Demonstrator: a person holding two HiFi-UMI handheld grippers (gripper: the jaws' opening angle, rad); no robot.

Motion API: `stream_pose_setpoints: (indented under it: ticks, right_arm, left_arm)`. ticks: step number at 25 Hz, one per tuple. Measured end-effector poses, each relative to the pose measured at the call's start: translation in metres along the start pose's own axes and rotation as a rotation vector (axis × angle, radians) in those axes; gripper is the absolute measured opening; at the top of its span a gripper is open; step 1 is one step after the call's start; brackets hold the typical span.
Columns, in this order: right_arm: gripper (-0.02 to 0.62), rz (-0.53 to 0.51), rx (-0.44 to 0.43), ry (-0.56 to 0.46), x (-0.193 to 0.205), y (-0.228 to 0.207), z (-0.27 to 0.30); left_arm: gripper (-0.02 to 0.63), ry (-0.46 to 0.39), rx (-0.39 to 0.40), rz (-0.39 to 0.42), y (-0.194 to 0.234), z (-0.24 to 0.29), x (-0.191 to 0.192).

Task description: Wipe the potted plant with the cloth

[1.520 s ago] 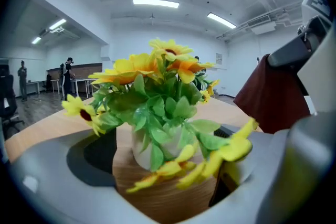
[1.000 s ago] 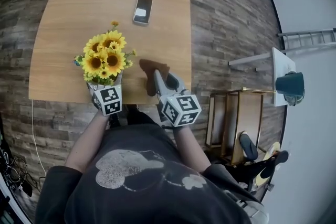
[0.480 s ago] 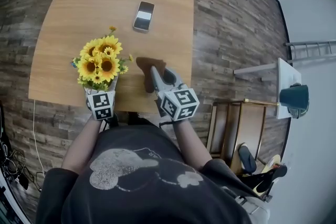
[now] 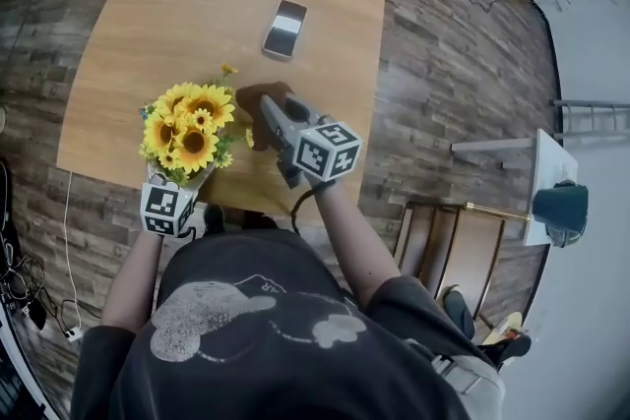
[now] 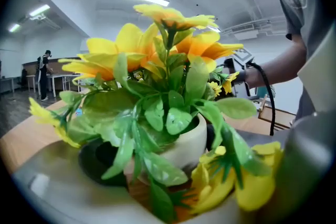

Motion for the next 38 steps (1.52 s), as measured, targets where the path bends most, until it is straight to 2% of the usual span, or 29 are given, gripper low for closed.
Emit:
stream_pose_setpoints:
  ticks: [4, 9, 14, 20, 24, 29, 34, 38]
  right_arm:
    - [0.046, 0.062, -0.090, 0.045, 0.018, 0.003, 0.029]
    - [0.046, 0.120, -0.216, 0.100, 0.044, 0.024, 0.050]
    - [0.046, 0.115, -0.252, 0.148, 0.061, 0.041, 0.053]
    - [0.044, 0.091, -0.240, 0.159, 0.073, 0.054, 0.040]
    - [0.044, 0.091, -0.226, 0.156, 0.080, 0.061, 0.026]
    - [0.046, 0.088, -0.255, 0.165, 0.090, 0.079, 0.008]
    - [0.046, 0.002, -0.323, 0.228, 0.105, 0.108, -0.002]
    - [0.046, -0.031, -0.333, 0.247, 0.110, 0.125, -0.004]
  left_arm:
    - [0.495, 0.023, 0.017, 0.091, -0.002, -0.005, 0.015]
    - [0.495, 0.026, 0.020, 0.089, -0.003, -0.007, 0.018]
    - [0.495, 0.027, 0.020, 0.085, -0.002, -0.005, 0.015]
    - [0.495, 0.028, 0.028, 0.092, -0.001, -0.006, 0.017]
    - [0.495, 0.044, 0.080, 0.118, -0.003, -0.006, 0.018]
    - [0.497, 0.056, 0.140, 0.143, -0.003, -0.007, 0.017]
    - [0.497, 0.070, 0.224, 0.177, 0.002, -0.004, 0.015]
    - [0.499, 0.098, 0.306, 0.219, 0.007, -0.004, 0.014]
Point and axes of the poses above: the fingertips, and each gripper's own axes: z forward along the fingers, y to its left, x out of its underside, the point moved 4 cm from there along -z, backward along the fingers, and after that the axes turned 9 degrees about -z, right-handed, at the moved point
